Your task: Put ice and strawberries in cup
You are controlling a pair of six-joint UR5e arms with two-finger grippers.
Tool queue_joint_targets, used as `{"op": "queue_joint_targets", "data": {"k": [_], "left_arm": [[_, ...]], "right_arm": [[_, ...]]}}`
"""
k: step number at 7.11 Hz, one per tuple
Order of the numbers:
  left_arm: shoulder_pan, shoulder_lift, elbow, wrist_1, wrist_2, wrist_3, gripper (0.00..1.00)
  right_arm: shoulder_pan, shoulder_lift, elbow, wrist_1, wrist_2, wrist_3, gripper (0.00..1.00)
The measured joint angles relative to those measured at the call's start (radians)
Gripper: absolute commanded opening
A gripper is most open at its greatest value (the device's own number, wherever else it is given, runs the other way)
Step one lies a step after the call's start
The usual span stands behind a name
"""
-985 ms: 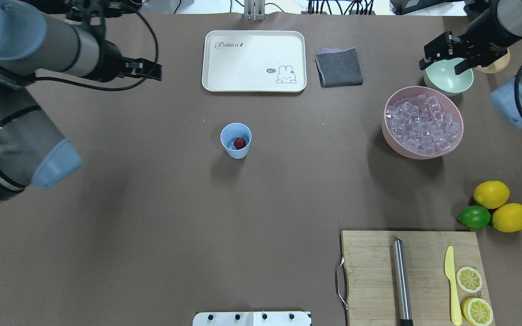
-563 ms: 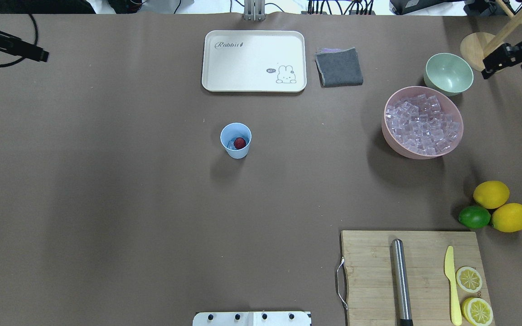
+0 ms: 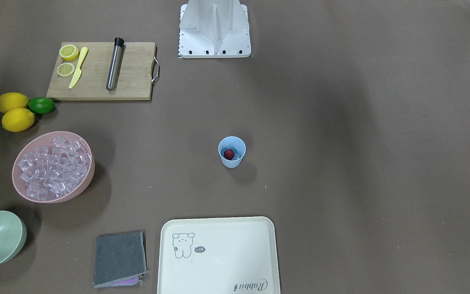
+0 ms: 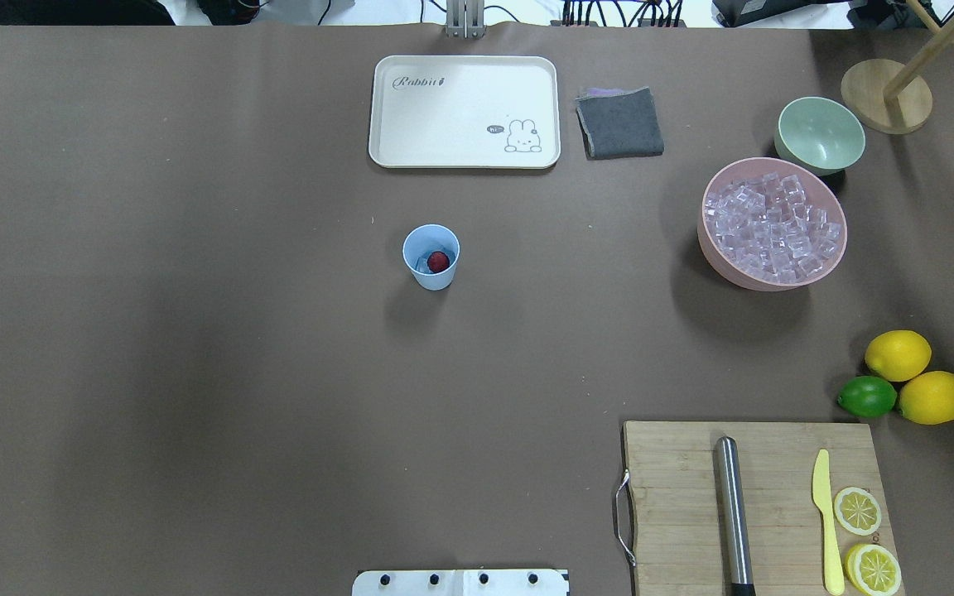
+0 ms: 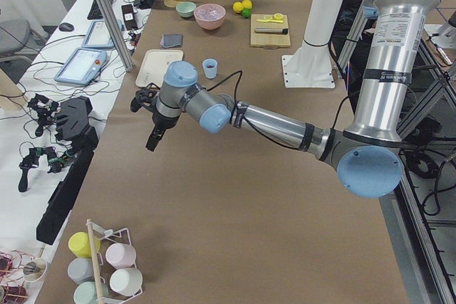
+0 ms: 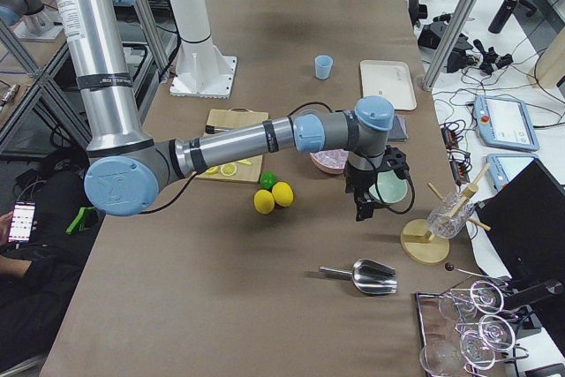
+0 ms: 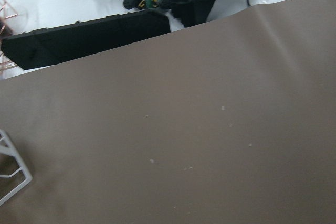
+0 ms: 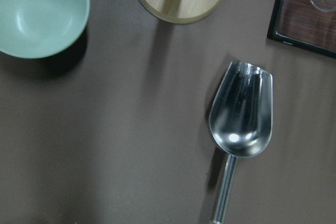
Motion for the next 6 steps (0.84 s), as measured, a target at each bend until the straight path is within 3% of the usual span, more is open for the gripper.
{"op": "queue_joint_targets", "data": {"k": [4,6], "left_arm": [[-0.216,0.022,0.078,0.293,-0.088,0.375,0.98],[-0.240,0.107,0.123,0.273,-0.188,0.417,0.98]], "right_arm": [[0.103,-0.122,-0.006,0.005,0.126,-0.036,0.99],[0.127,-0.143,-0.006,0.004,0.135,-0.024,0.99]]}}
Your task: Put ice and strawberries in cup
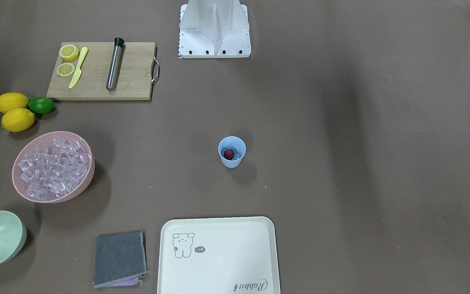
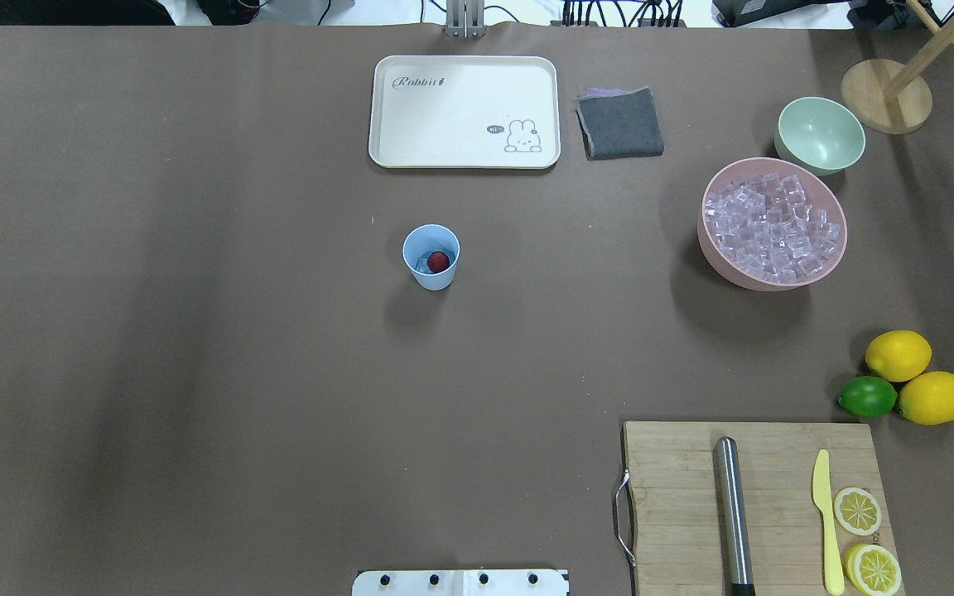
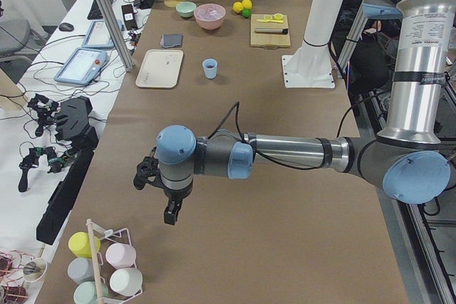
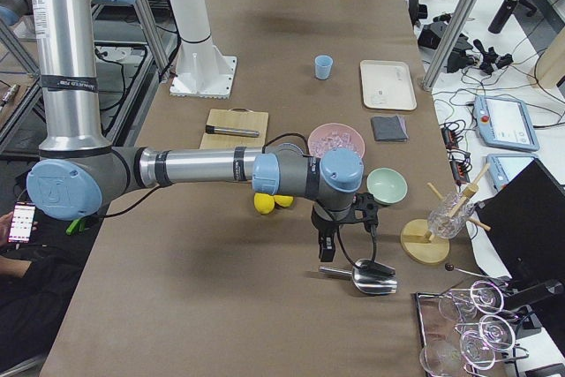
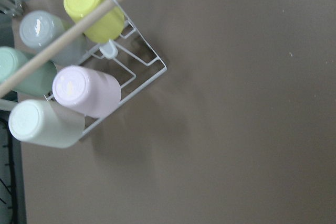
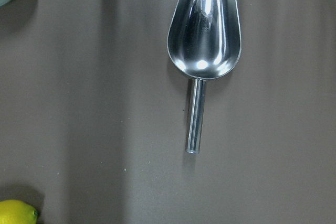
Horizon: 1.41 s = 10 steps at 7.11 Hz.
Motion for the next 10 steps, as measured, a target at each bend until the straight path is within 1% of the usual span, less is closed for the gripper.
{"op": "queue_joint_targets", "data": {"k": [2,10], "left_arm": [[0.001,0.045,-0.002,-0.055,-0.018,-0.030,0.98],[0.008,0.040,-0.015,-0.064,-0.017,-0.041,0.98]], "right_arm": [[0.006,-0.013,0.006,0.000,0.003,0.026,0.99],[0.007,-0.040,0.007,0.003,-0.004,0.034,0.99]]}}
